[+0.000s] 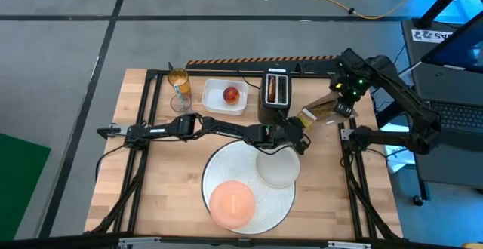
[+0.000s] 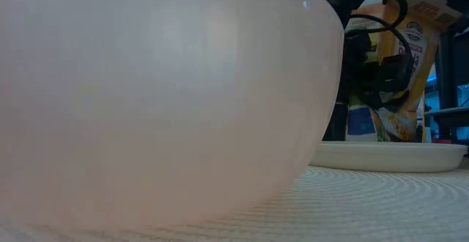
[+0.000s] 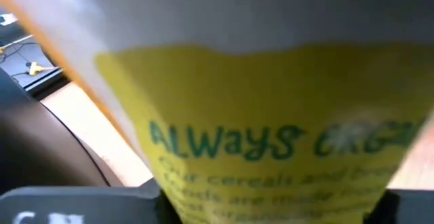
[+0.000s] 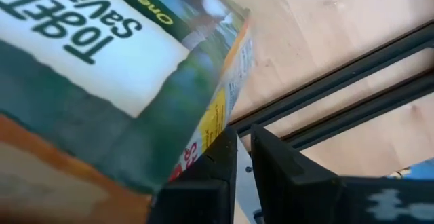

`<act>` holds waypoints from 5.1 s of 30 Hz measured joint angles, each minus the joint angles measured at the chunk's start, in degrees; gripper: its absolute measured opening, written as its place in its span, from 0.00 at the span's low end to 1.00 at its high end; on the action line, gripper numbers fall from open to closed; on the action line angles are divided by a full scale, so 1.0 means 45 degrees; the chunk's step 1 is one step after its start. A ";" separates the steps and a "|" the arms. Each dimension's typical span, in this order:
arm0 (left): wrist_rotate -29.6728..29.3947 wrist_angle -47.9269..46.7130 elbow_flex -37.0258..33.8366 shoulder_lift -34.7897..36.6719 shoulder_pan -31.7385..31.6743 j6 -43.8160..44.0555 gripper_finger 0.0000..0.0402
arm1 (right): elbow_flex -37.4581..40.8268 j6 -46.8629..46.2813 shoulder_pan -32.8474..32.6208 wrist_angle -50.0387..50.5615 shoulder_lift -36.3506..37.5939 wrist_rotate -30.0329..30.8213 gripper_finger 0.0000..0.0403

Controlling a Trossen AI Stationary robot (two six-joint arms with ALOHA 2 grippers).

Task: Arrange a breakfast setting
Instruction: Pour the cereal from the cereal box into the pink bowl

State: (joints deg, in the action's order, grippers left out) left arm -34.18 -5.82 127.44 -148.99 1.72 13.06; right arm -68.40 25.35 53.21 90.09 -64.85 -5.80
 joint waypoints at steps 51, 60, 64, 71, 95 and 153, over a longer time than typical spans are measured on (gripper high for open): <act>0.2586 -1.2668 0.0042 1.0445 -0.0080 0.0025 0.29 | 0.9281 -0.9343 -0.0158 -1.9627 1.0777 -0.6511 0.09; 0.6059 -1.7067 0.0028 1.2629 -0.0140 -0.0360 0.29 | 1.0485 -1.2027 -0.1220 -2.0056 1.0809 -0.4859 0.09; 0.6876 -1.8368 0.0053 1.3488 -0.0013 -0.0359 0.29 | 1.0482 -1.1863 -0.1248 -1.9870 1.0726 -0.5666 0.09; 0.8865 -1.8674 0.0044 1.3955 0.1121 -0.0282 0.29 | 1.0482 -1.1844 -0.1248 -1.9873 1.0736 -0.5814 0.09; 0.1916 -1.8672 -0.1790 1.4106 0.6513 0.0781 0.28 | 1.0482 -1.1819 -0.1239 -1.9886 1.0741 -0.5806 0.09; 0.0514 -1.8730 -0.7948 1.2420 0.8236 -0.0282 0.29 | 1.0477 -1.1815 -0.1239 -1.9765 1.0736 -0.5805 0.09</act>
State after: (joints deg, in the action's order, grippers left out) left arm -31.87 -90.11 91.67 -93.10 38.79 11.79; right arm -21.26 -27.81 47.64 1.15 -16.53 -31.92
